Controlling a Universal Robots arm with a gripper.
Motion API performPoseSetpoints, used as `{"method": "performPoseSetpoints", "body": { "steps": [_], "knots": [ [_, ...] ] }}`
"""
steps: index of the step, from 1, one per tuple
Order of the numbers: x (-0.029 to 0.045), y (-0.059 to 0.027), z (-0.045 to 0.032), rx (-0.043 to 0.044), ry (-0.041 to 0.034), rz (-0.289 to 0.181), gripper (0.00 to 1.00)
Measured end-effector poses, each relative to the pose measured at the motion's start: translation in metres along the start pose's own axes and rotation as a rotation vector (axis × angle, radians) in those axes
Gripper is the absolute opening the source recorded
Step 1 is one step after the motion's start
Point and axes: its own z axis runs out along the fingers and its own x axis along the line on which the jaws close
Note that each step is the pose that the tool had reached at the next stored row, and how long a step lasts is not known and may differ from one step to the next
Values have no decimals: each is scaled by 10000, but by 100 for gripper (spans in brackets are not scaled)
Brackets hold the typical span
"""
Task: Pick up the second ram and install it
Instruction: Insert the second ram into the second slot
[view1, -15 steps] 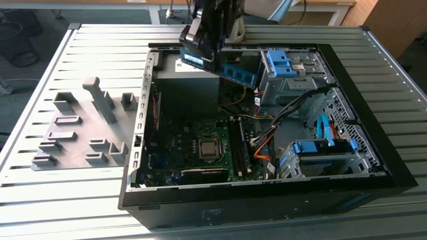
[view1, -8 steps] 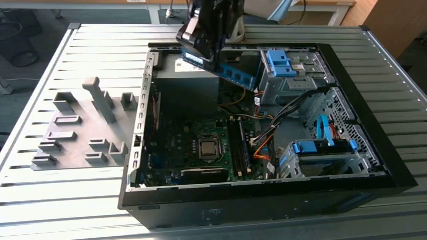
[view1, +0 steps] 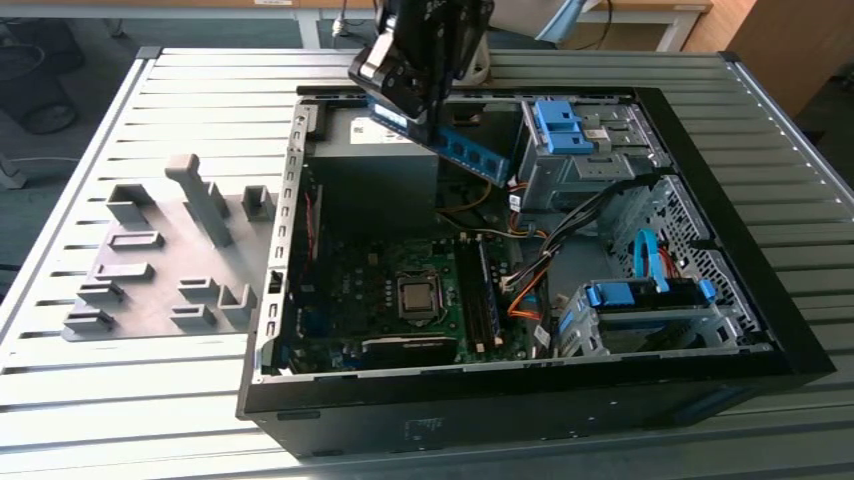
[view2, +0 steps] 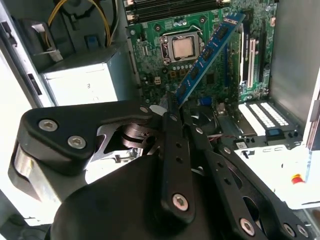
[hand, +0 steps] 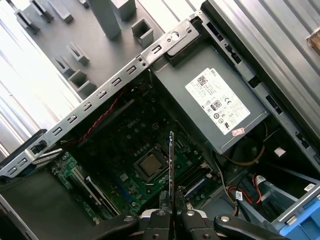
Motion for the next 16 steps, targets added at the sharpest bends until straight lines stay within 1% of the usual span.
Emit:
{"method": "performPoseSetpoints", "body": {
  "steps": [4, 13, 16],
  "knots": [
    [-1, -1, 0, 5, 0, 213, 14],
    [-1, -1, 0, 5, -1, 220, 14],
    [-1, -1, 0, 7, -2, 307, 14]
  ]
}}
